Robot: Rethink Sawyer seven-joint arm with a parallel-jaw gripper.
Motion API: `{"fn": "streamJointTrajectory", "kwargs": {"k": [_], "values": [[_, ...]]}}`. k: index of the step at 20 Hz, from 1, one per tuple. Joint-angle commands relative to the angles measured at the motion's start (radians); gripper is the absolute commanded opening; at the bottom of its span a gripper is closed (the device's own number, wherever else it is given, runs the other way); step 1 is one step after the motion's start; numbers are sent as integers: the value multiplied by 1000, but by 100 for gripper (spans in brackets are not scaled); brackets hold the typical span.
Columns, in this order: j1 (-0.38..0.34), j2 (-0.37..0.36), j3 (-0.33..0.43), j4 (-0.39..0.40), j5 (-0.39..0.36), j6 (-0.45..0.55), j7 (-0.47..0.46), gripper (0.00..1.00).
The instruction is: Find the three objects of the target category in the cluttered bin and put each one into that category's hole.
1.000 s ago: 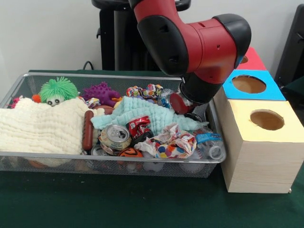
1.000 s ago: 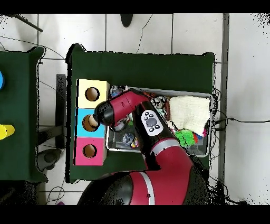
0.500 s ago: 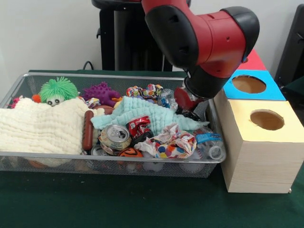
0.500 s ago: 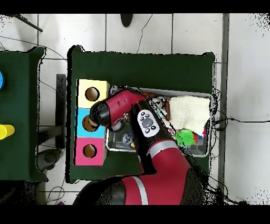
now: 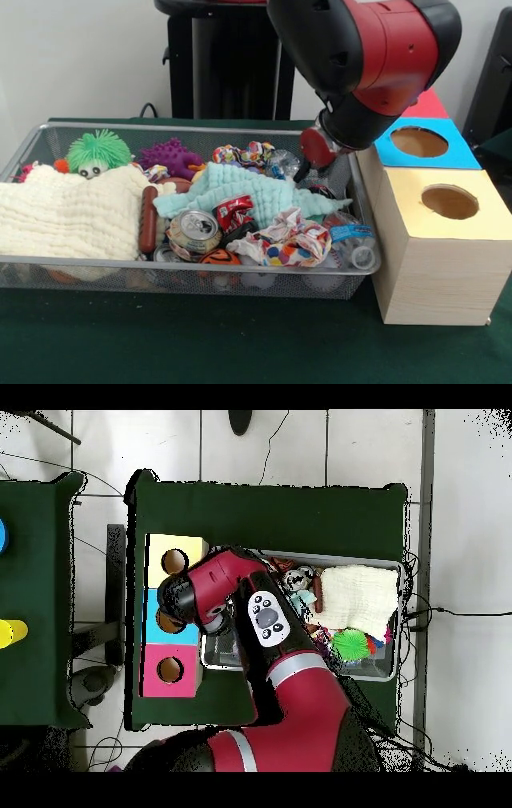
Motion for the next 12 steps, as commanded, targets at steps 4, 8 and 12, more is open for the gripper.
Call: {"fn": "streamJointTrajectory", "kwargs": {"k": [4, 8, 12], "values": [[13, 31, -31, -65, -81, 115, -187, 100], [22, 47, -37, -80, -89, 126, -179, 100], [30, 80, -45, -109, -106, 143, -170, 100]]}}
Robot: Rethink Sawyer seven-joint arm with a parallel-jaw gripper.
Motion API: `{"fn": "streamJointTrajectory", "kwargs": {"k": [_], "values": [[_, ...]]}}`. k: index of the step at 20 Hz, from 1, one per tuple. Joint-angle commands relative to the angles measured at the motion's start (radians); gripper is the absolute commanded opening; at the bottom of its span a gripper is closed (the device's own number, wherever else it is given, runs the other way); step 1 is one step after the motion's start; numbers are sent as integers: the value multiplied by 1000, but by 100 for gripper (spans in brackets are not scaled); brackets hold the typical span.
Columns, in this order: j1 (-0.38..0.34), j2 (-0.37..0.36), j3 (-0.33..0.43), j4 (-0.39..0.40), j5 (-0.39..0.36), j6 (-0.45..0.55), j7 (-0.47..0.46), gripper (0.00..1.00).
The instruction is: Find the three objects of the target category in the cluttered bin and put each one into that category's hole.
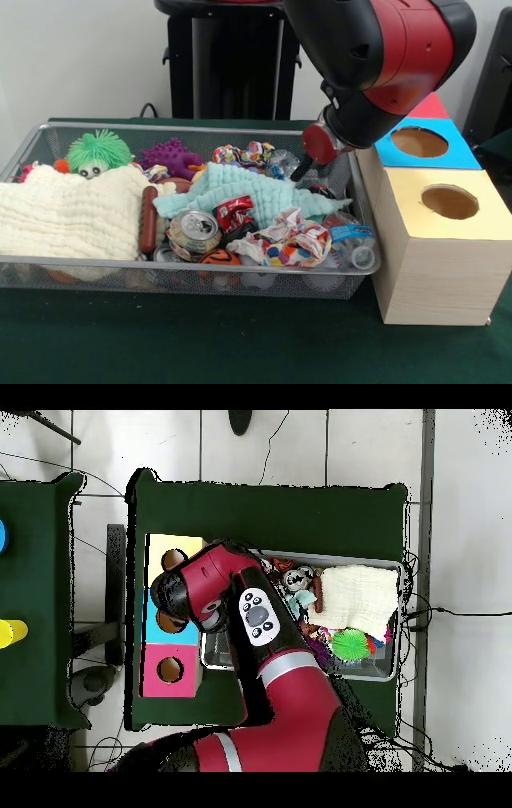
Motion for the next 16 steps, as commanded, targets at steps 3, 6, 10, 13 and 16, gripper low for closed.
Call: {"fn": "streamJointTrajectory", "kwargs": {"k": [3, 6, 10, 13, 16], "values": [[10, 108, -42, -97, -86, 96, -165, 100], [13, 127, -48, -112, -94, 97, -167, 100], [19, 137, -66, -123, -104, 126, -184, 100], [16, 152, -74, -131, -101, 123, -181, 100], [-9, 146, -56, -107, -64, 58, -157, 100]]}}
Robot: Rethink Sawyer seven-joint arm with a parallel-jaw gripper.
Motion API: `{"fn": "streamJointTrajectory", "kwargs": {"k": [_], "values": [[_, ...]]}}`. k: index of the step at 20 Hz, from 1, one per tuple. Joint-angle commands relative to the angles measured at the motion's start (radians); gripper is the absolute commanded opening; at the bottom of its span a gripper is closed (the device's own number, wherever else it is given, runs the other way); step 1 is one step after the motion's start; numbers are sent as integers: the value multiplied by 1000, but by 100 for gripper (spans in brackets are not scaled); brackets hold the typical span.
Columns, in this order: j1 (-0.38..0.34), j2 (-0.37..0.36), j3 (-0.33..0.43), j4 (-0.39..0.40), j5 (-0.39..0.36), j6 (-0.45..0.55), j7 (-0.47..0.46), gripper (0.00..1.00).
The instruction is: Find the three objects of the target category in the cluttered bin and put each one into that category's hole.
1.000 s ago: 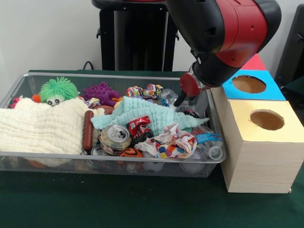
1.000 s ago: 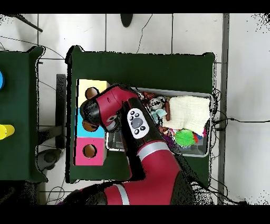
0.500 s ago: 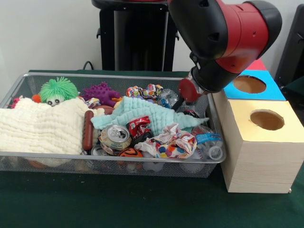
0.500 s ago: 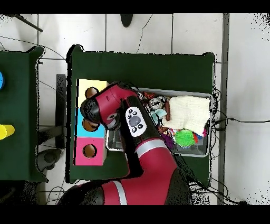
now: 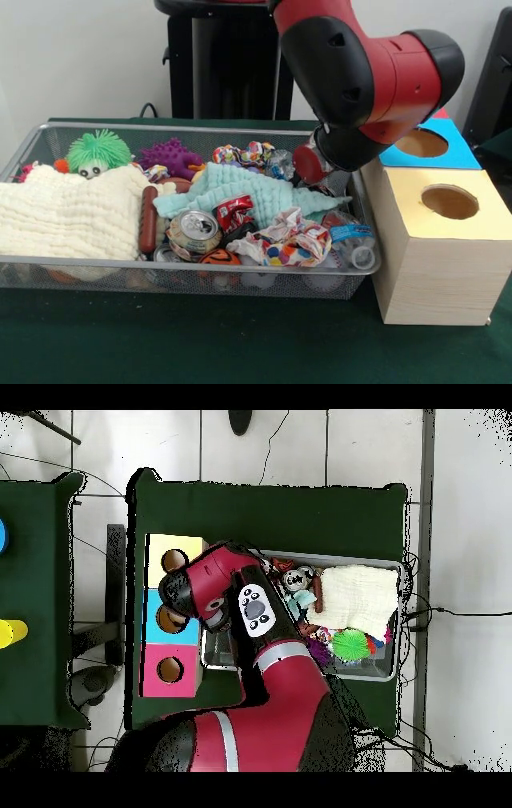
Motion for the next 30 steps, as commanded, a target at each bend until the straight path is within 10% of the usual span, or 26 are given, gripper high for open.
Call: {"fn": "streamJointTrajectory", "kwargs": {"k": [1, 12, 30], "values": [[-41, 47, -10, -22, -33, -6, -145, 100], [-46, -19, -44, 49, -15, -99, 30, 100], [-62, 98, -43, 15, 29, 51, -123, 100]]}}
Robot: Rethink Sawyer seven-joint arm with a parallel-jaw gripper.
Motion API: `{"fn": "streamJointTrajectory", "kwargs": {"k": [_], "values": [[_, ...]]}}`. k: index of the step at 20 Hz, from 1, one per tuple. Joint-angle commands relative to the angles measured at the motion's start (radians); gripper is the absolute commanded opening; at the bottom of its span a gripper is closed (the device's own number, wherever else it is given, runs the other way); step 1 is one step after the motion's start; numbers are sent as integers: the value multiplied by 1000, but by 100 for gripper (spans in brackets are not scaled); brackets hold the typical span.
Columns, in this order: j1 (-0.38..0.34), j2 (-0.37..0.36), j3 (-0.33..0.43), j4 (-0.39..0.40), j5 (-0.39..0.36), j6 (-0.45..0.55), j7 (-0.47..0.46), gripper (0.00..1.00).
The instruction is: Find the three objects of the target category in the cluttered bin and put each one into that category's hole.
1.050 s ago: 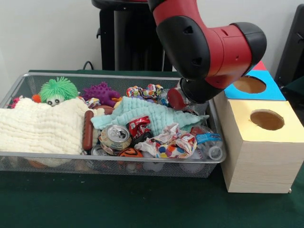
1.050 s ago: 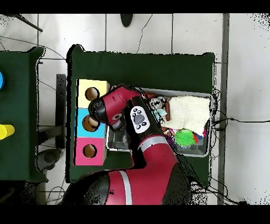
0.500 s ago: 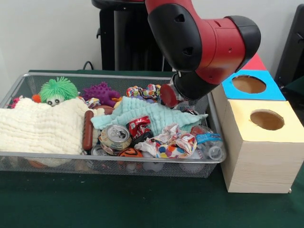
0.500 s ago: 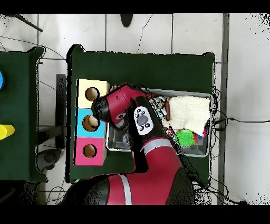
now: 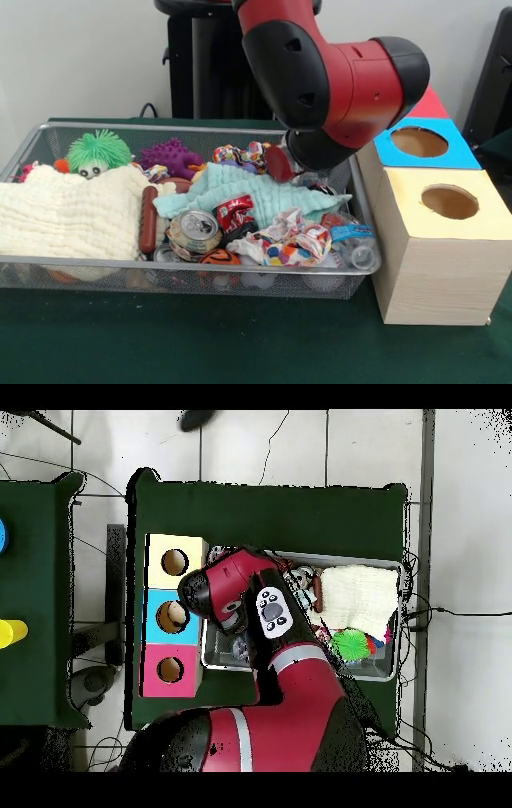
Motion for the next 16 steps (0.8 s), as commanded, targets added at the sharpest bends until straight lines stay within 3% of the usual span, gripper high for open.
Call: {"fn": "streamJointTrajectory", "kwargs": {"k": [1, 6, 16], "values": [[-40, 101, 5, -2, 25, 83, -141, 100], [-59, 149, 32, -41, 49, 118, -205, 100], [-72, 158, 46, -51, 98, 209, -264, 100]]}}
